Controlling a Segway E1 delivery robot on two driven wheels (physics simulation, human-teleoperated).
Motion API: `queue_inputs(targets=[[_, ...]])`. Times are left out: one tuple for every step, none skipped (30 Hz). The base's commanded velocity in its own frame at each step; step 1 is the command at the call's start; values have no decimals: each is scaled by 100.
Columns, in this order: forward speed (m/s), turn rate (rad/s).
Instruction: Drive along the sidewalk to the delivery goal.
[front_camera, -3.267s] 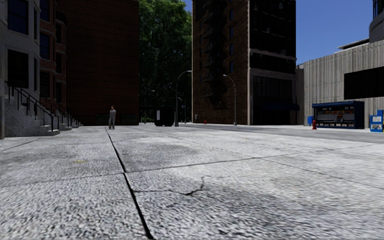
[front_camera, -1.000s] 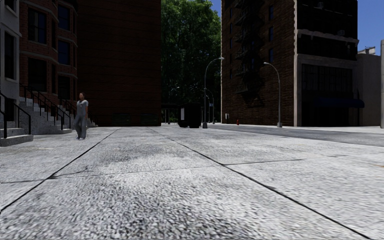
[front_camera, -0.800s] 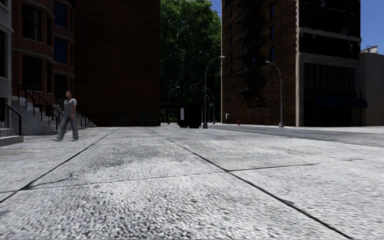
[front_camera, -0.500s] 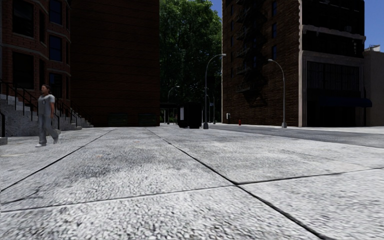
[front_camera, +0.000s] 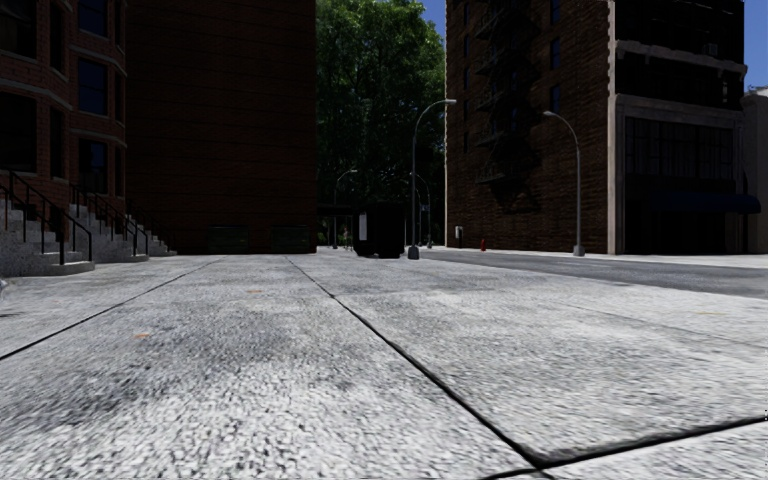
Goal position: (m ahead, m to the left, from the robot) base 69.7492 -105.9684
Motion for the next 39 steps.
queue_inputs(targets=[[200, 0], [200, 0], [200, 0], [200, 0], [200, 0], [200, 0], [200, 0], [200, 0], [200, 0], [200, 0], [200, 0], [200, 0], [200, 0], [200, 0], [200, 0], [200, 0], [200, 0], [200, 0], [200, 0], [200, 0], [200, 0], [200, 0], [200, 0], [200, 0], [200, 0], [200, 0], [200, 0], [200, 0], [200, 0], [200, 0], [200, 0], [200, 0], [200, 0], [200, 0], [200, 0], [200, 0], [200, 0], [200, 0], [200, 0]])
